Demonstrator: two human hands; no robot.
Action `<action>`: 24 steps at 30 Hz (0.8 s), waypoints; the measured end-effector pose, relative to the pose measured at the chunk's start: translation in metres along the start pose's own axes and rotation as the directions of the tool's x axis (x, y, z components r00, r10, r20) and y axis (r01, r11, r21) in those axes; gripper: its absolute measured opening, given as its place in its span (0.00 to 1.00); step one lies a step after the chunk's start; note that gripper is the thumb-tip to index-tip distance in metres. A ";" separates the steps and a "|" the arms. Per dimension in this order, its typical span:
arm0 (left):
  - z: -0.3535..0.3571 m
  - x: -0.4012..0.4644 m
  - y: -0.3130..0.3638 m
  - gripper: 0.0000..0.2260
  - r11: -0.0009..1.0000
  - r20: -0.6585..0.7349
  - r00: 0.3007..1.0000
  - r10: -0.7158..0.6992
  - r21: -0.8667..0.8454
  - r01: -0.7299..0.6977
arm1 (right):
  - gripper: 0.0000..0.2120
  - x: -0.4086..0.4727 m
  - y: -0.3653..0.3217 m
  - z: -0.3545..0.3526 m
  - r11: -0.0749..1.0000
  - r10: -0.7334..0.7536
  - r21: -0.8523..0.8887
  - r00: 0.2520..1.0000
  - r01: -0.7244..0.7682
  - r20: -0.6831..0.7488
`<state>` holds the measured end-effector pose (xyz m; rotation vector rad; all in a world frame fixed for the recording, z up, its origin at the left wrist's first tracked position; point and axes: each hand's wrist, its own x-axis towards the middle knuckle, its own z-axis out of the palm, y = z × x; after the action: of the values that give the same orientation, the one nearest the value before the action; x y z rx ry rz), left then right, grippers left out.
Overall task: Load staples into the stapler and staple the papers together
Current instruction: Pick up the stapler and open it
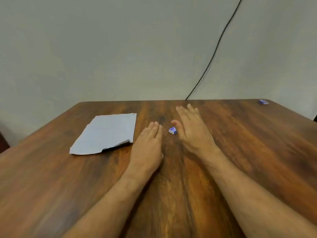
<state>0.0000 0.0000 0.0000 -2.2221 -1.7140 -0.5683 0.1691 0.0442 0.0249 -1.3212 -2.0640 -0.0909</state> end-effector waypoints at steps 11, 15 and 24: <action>0.006 0.000 0.004 0.28 0.995 0.016 0.999 0.037 -0.096 -0.035 | 0.24 -0.038 0.025 0.001 0.969 0.047 -0.244 0.999 -0.051 -0.020; 0.007 0.002 0.001 0.27 0.984 0.034 0.999 -0.006 -0.176 0.012 | 0.26 -0.043 0.026 -0.007 0.934 0.225 -0.303 0.970 -0.187 0.094; 0.011 0.003 -0.005 0.23 0.939 0.050 0.995 -0.081 -0.330 0.093 | 0.21 -0.042 0.028 0.002 0.980 0.179 0.064 0.973 -0.190 0.148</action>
<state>-0.0021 0.0091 -0.0084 -2.3975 -1.8586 -0.9052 0.2021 0.0255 -0.0085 -1.5013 -2.0269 0.1688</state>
